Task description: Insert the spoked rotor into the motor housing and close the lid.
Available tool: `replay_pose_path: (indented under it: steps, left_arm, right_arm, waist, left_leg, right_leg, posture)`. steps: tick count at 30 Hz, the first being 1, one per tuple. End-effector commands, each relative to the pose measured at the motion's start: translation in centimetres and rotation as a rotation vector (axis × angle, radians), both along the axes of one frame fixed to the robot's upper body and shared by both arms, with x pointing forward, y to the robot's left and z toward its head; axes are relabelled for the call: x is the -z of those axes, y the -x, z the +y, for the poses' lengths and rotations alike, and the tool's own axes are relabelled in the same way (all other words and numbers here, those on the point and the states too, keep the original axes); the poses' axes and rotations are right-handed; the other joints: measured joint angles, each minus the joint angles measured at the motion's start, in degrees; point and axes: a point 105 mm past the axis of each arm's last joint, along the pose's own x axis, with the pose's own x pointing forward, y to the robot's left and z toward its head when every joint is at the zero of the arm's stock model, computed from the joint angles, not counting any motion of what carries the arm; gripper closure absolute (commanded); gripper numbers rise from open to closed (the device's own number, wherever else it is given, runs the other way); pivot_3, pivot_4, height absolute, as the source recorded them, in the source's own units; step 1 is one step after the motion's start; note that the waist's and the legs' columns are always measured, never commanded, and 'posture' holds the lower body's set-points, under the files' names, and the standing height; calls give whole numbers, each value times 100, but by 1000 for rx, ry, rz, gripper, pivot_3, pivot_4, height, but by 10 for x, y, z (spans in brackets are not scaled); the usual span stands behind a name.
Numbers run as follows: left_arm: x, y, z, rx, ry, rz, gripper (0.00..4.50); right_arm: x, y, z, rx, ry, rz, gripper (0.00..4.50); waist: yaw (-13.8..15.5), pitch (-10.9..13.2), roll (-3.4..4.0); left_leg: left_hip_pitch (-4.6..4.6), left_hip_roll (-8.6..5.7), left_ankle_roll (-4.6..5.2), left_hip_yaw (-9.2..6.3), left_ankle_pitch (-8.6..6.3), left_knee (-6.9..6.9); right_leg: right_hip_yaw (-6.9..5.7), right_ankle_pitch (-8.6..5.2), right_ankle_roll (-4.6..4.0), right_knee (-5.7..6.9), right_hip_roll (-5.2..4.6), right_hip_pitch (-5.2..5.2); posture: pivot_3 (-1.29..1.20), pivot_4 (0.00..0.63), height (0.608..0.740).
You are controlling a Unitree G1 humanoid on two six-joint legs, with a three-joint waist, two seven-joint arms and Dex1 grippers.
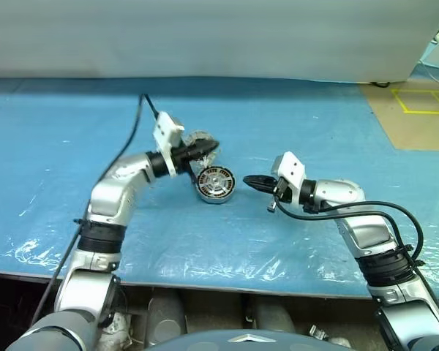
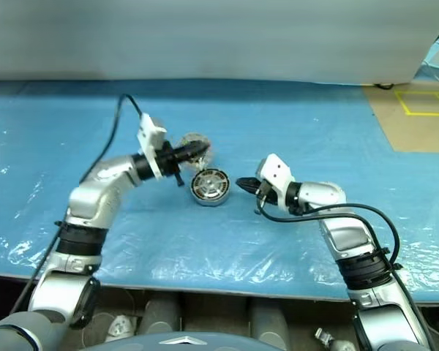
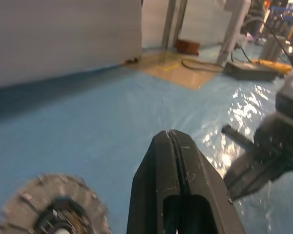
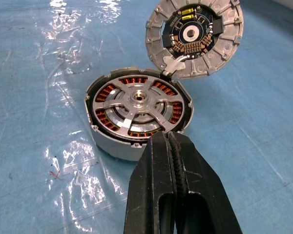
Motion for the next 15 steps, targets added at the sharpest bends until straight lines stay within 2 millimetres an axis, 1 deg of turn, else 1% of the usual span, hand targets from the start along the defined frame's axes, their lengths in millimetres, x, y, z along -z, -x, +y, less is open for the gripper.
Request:
replay_pose_path:
  steps: [1,2,3,5,6,7,10,12,13,15]
  left_arm:
    - [-29,-27,39,-222,38,-73,4471]
    - [-25,-41,53,-334,-2,-78,4471]
    - [-22,-49,63,-406,-33,-85,4471]
    - [-9,-70,86,-586,-138,-84,4471]
    - [-3,-78,94,-664,-175,-83,4471]
    - [1,-83,98,-708,-196,-89,4471]
    - [13,-94,91,-733,-234,-90,4471]
    - [19,-98,79,-689,-220,-65,4471]
    - [20,-97,64,-600,-176,-45,4471]
    - [22,-94,41,-455,-120,-11,4471]
  right_arm:
    - [-12,-3,4,-19,-10,-46,4500]
    - [-13,-3,4,-21,-11,-48,4500]
    - [-13,-3,5,-22,-12,-50,4500]
    - [-15,-4,6,-25,-12,-58,4500]
    - [-17,-3,6,-25,-16,-62,4500]
    - [-19,-3,6,-25,-23,-65,4500]
    - [-27,-2,8,-24,-54,-70,4500]
    - [-31,-1,8,-25,-64,-72,4500]
    - [-32,0,8,-23,-69,-74,4500]
    - [-34,1,8,-19,-75,-75,4500]
  waist:
    - [0,0,0]
    - [-1,0,0]
    - [-5,0,0]
    - [-13,0,0]
    - [-9,0,0]
    - [-7,0,0]
    - [19,5,-8]
    - [79,8,-14]
    - [99,9,-16]
    - [163,12,-21]
  left_leg:
    - [3,0,0,0,0,0]
    - [4,0,0,0,0,0]
    - [5,-1,0,0,0,0]
    - [5,-2,0,0,0,0]
    - [4,-3,0,-1,0,0]
    - [1,-3,0,-3,0,0]
    - [-11,-5,-1,-13,1,0]
    - [-22,-5,-1,-19,1,0]
    - [-26,-5,-1,-19,1,0]
    - [-26,-5,-1,-19,1,0]
  right_leg:
    - [0,0,0,0,0,2]
    - [0,0,0,0,1,3]
    - [1,0,1,0,2,4]
    - [1,2,4,-2,3,4]
    - [1,11,20,-3,4,4]
    - [0,16,29,-6,4,3]
    - [-4,24,42,-9,3,3]
    - [-11,25,43,-10,2,3]
    - [-12,25,44,-11,2,2]
    - [-11,25,44,-11,2,2]
  posture:
    - [0,150,740]
    - [0,150,740]
    - [0,150,740]
    - [0,150,740]
    - [0,150,740]
    - [0,150,740]
    - [0,150,740]
    - [0,150,740]
    - [0,150,740]
    - [0,150,740]
